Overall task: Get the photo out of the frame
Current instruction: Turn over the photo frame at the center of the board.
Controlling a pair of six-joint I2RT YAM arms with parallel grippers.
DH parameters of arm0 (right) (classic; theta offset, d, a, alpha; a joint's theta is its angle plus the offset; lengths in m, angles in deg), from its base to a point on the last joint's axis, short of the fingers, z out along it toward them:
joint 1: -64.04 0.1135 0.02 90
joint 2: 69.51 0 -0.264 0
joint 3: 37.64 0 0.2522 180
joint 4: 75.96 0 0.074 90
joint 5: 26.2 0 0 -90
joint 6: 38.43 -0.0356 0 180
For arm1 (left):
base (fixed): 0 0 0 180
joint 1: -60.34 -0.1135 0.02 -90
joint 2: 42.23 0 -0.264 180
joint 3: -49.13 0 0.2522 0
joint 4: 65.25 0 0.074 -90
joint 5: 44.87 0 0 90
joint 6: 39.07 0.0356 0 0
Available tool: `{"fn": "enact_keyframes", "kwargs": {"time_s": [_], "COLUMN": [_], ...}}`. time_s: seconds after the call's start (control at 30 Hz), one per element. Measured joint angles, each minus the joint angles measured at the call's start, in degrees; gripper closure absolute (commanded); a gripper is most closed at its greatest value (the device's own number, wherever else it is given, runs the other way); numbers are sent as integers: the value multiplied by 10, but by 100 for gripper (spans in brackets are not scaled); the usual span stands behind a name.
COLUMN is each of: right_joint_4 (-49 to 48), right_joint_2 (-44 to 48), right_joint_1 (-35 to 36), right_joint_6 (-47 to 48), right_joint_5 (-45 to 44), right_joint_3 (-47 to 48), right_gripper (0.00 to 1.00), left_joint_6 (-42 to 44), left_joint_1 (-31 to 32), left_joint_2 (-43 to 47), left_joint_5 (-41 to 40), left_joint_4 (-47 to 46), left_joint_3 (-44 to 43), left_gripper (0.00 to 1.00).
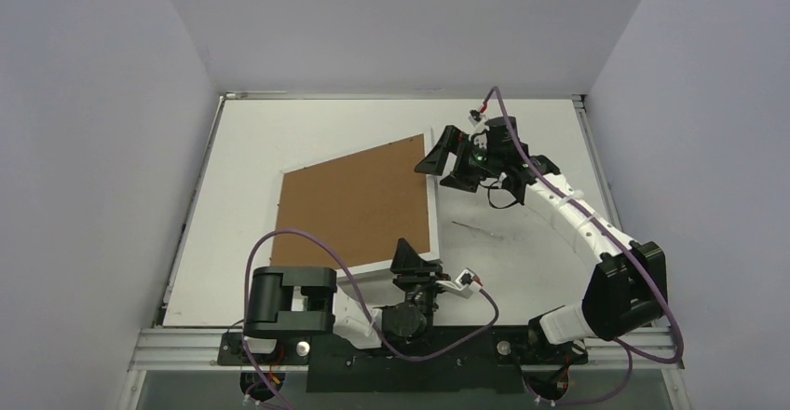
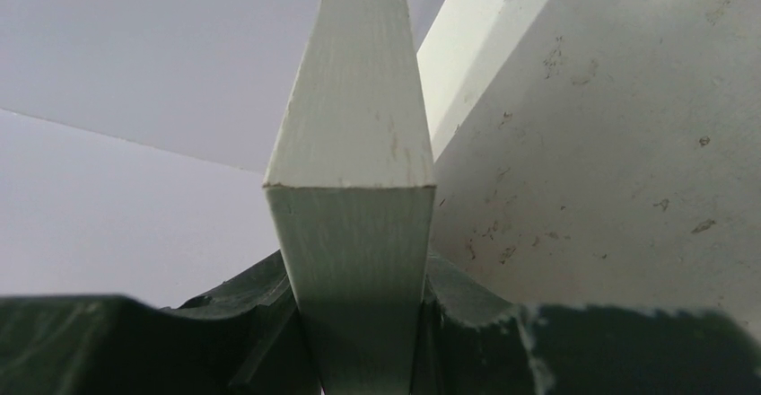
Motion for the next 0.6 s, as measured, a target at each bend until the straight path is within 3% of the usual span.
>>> {"fn": "enact_keyframes", "kwargs": {"time_s": [0.13,0.33,0.6], "right_joint_4": [8,16,23], "right_joint_2": [14,37,65], "right_joint_1": [-14,-57,-107], "right_joint_6": [21,39,62], "right_joint_5": [-15,-19,-10], "right_joint_3": [21,29,31], "right_gripper": [10,10,10], "left_joint_6": [1,0,19], "left_joint_1": [5,16,37], "left_joint_2": [27,82,90], "left_joint_5": [-3,-17,-35], "left_joint_4": [0,0,0], "left_joint_3": [0,-24,-87], "left_gripper": [100,100,100]}}
